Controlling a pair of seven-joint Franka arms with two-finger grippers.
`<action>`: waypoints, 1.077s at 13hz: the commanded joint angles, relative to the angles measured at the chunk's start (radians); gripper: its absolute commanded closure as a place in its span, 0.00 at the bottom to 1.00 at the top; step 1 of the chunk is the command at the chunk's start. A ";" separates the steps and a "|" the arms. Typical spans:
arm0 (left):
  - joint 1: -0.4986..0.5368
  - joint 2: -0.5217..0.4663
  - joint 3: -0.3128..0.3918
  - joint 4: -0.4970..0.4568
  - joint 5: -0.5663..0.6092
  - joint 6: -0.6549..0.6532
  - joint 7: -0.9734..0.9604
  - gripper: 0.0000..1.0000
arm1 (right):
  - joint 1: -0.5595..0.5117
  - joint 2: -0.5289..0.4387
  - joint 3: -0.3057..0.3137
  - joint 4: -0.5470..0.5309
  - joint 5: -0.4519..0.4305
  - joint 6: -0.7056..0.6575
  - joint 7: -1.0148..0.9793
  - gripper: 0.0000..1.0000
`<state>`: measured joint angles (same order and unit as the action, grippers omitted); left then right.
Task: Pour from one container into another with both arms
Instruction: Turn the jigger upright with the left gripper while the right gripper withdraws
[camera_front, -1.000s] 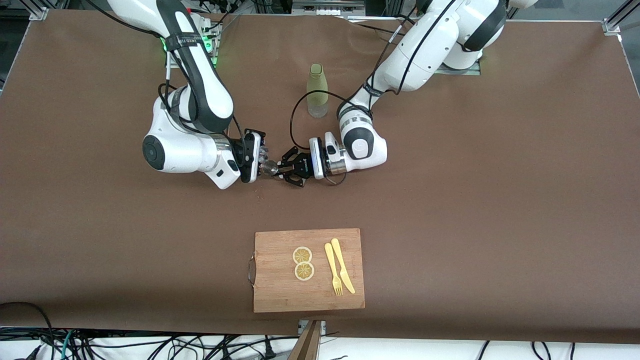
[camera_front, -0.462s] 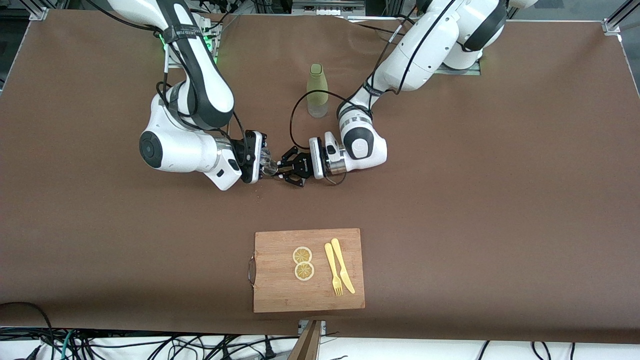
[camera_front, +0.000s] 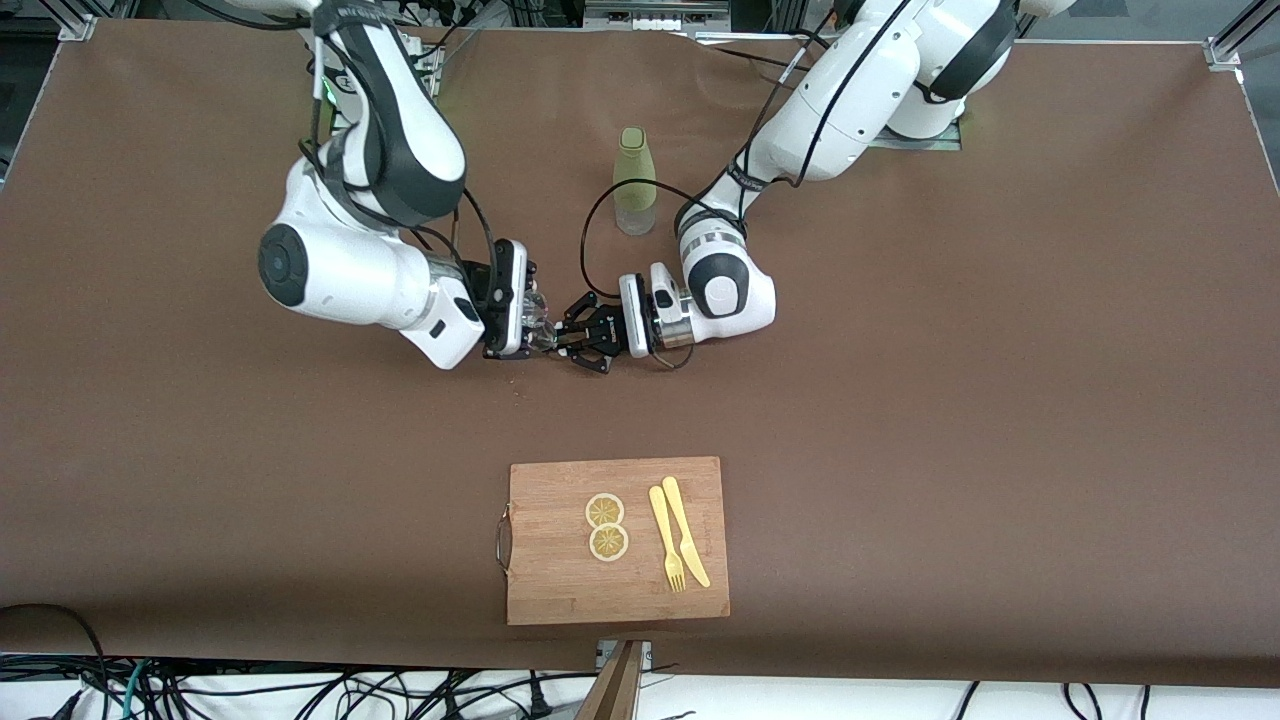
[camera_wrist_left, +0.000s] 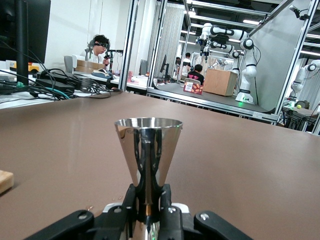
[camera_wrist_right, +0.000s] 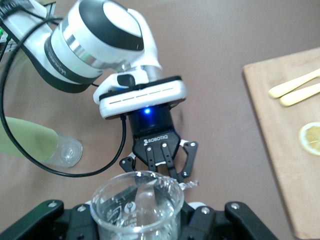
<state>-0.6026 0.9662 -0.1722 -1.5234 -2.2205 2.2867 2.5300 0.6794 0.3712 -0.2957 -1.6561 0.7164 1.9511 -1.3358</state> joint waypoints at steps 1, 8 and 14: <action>0.023 -0.069 0.005 -0.095 -0.044 -0.030 0.012 1.00 | -0.107 -0.101 0.105 -0.024 -0.022 0.040 0.014 0.77; 0.134 -0.112 0.010 -0.204 0.031 -0.151 0.085 1.00 | -0.323 -0.202 0.240 0.001 0.127 0.048 -0.094 0.77; 0.318 -0.193 0.010 -0.331 0.253 -0.217 0.110 1.00 | -0.457 -0.183 0.271 0.038 0.267 -0.012 -0.264 0.77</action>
<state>-0.3467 0.8473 -0.1530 -1.7606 -2.0343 2.0973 2.6097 0.2776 0.1761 -0.0527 -1.6344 0.9406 1.9763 -1.5386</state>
